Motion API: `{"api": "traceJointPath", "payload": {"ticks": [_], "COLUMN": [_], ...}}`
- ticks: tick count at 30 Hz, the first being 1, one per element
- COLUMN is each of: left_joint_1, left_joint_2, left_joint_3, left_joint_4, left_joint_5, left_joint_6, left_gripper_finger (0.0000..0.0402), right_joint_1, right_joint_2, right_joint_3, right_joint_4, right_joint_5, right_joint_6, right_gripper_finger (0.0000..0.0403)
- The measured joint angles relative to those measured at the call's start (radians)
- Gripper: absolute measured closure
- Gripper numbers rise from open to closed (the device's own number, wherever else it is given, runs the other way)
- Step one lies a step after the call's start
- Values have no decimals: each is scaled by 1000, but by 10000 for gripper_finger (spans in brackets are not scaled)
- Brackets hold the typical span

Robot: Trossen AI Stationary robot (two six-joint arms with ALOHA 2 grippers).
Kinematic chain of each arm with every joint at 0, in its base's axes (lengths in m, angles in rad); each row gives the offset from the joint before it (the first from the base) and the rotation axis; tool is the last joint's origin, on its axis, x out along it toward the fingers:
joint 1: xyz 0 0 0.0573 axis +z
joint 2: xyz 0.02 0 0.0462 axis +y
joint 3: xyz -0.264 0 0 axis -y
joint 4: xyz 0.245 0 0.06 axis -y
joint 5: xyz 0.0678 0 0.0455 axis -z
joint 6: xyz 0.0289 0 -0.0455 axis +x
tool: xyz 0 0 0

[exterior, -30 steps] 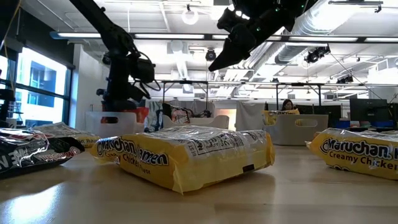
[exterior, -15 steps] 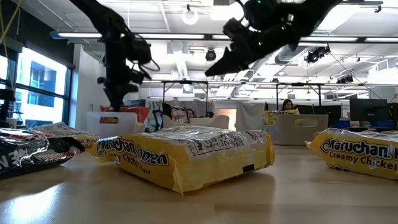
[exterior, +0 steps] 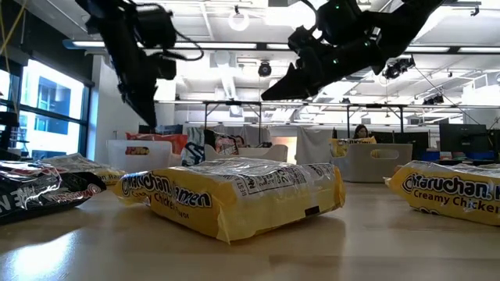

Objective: Sort Maruchan noodles
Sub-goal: Put the black noodle pack into the white bin

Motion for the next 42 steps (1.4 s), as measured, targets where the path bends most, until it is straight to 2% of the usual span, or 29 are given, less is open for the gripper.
{"api": "traceJointPath", "payload": {"ticks": [4, 6, 11, 20, 25, 30, 38, 42], "left_joint_1": [-146, -221, -403, -615, -682, -735, -773, -780], "left_joint_2": [-35, -33, 8, 151, 252, 323, 404, 415], "left_joint_3": [-67, -89, -110, -108, -108, -108, -107, -105], "left_joint_4": [102, 131, 179, 392, 450, 504, 509, 513], "left_joint_5": [202, 254, 261, 269, 305, 338, 341, 341], "left_joint_6": [-5, -39, -178, -383, -468, -517, -518, -493], "left_gripper_finger": [401, 400, 370, 264, 218, 195, 191, 212], "right_joint_1": [7, 8, 8, 8, 8, 8, 8, 8], "right_joint_2": [0, 0, 0, -1, -1, -1, -1, -1], "right_joint_3": [0, 0, 0, 0, 0, 0, 0, 0], "right_joint_4": [-7, -8, -15, -37, -47, -53, -61, -61], "right_joint_5": [-1, -2, -2, -2, -2, -2, -2, -2], "right_joint_6": [-13, -13, -14, -15, -15, -16, -16, -16], "right_gripper_finger": [391, 391, 391, 391, 391, 391, 391, 391]}}
